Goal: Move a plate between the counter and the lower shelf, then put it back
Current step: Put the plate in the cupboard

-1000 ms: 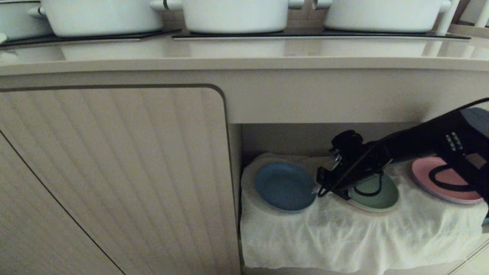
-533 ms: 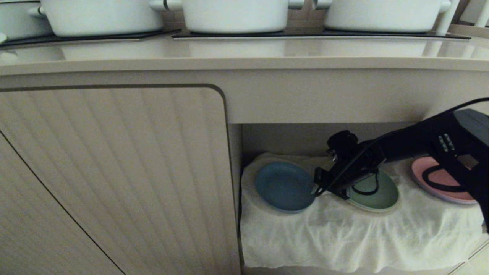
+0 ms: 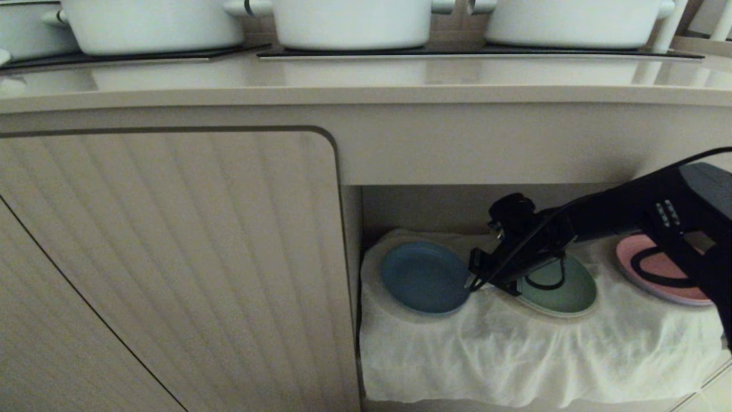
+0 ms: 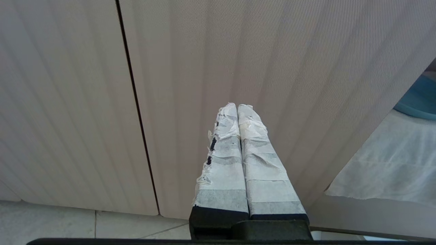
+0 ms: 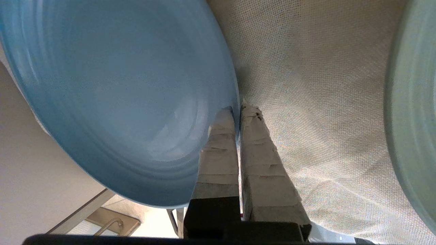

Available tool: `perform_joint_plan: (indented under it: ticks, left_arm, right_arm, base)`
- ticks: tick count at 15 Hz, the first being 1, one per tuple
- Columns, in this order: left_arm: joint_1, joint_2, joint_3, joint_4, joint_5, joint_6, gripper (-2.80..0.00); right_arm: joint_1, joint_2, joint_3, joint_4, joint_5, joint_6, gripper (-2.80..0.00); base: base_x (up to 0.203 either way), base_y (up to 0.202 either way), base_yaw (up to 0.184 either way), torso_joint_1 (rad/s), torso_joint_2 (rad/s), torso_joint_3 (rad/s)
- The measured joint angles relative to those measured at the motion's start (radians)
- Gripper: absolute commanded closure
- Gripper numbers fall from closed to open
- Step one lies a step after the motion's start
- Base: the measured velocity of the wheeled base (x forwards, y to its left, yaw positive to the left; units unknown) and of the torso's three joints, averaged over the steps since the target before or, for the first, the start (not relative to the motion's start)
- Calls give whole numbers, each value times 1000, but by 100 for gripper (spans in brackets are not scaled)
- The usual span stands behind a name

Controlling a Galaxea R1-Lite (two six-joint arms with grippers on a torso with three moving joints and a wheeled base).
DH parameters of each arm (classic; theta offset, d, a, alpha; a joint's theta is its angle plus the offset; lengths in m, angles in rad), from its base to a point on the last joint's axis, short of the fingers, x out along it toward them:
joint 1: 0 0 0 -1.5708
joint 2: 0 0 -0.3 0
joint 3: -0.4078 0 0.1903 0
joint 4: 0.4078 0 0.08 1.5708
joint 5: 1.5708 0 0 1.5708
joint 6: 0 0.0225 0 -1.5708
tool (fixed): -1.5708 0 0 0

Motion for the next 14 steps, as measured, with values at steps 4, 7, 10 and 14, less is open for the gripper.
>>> perform_joint_plan:
  ticks: [4, 7, 10, 14]
  left_arm:
    - [0, 0, 0, 0, 0, 0, 0]
    - [0, 0, 0, 0, 0, 0, 0]
    - [0, 0, 0, 0, 0, 0, 0]
    - [0, 0, 0, 0, 0, 0, 0]
  right_arm:
    - [0, 0, 0, 1, 0, 3, 0]
    - [0, 0, 3, 1, 0, 2, 0]
    - [0, -2, 4, 1, 0, 0, 0]
    - [0, -3, 5, -1, -3, -4, 0]
  base:
    - [0, 0, 0, 0, 0, 0]
    - [0, 0, 0, 0, 0, 0]
    - [0, 0, 0, 0, 0, 0]
    - [0, 0, 0, 0, 0, 0]
